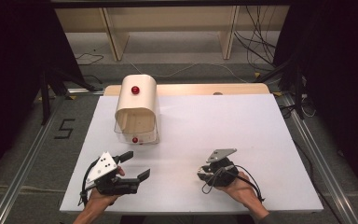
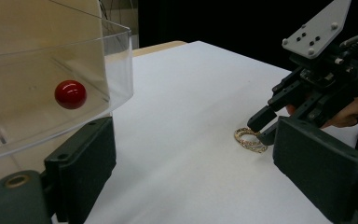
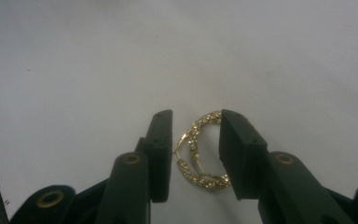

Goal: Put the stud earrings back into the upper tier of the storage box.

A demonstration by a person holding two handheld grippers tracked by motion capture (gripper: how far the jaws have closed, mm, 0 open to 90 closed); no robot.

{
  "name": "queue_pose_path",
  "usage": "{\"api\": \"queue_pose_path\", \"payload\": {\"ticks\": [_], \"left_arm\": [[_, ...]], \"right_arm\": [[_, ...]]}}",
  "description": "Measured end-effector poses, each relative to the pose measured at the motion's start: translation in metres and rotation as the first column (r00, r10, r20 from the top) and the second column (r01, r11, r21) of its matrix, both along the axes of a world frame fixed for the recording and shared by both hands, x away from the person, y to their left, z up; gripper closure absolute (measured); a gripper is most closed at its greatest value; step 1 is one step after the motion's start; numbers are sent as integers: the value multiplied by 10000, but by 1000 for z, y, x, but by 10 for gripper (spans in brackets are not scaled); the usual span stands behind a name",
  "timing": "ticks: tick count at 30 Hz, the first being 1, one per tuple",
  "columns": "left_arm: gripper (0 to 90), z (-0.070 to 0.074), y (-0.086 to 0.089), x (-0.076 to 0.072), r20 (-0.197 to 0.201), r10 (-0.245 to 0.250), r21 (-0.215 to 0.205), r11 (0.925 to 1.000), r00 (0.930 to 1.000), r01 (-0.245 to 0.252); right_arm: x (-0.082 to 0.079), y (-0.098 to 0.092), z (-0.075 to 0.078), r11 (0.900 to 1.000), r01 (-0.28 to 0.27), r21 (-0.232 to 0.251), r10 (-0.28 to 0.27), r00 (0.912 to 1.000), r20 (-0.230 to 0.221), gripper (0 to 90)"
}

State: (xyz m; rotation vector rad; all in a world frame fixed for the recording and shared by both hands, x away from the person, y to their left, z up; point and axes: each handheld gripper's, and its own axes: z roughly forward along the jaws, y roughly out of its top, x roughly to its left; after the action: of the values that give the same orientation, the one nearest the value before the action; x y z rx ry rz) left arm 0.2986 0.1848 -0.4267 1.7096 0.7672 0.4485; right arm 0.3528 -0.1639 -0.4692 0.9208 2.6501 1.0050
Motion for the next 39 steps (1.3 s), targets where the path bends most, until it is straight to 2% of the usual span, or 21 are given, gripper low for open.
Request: {"api": "queue_pose_path", "payload": {"ticks": [3, 7, 10, 14, 19, 26, 27, 28, 31, 39], "left_arm": [[128, 0, 0, 0, 0, -3, 42, 10000, 10000, 3], [128, 0, 0, 0, 7, -16, 34, 10000, 10000, 16], [128, 0, 0, 0, 2, -11, 28, 10000, 10000, 11], [129, 0, 0, 0, 5, -18, 80, 10000, 10000, 18], [129, 0, 0, 0, -7, -6, 65, 10000, 10000, 6], [129, 0, 0, 0, -11, 3, 66, 10000, 10000, -3], [129, 0, 0, 0, -12, 6, 64, 10000, 10000, -5], [129, 0, 0, 0, -9, 5, 63, 10000, 10000, -5], [129, 0, 0, 0, -1, 8, 70, 10000, 10000, -8], [128, 0, 0, 0, -18, 36, 59, 10000, 10000, -35]], "right_arm": [[2, 4, -4, 9994, -114, -319, 110, 9999, -109, 708], [5, 5, -8, 9990, -91, -436, 77, 9995, -318, 747], [7, 6, -9, 9984, -24, -557, 7, 9995, -310, 827], [7, 6, -9, 9982, -233, -550, 217, 9994, -285, 853], [8, 1, 0, 9999, -131, 15, 131, 9998, -178, 865], [8, -4, 13, 9988, -20, 482, 15, 9999, 100, 865], [8, -5, 19, 9973, -40, 734, 24, 9998, 213, 865], [8, -5, 19, 9973, -40, 734, 24, 9998, 213, 865], [11, -7, 24, 9933, 23, 1157, -51, 9997, 240, 865], [17, -3, 41, 9847, -73, 1739, -21, 9985, 539, 865]]}}
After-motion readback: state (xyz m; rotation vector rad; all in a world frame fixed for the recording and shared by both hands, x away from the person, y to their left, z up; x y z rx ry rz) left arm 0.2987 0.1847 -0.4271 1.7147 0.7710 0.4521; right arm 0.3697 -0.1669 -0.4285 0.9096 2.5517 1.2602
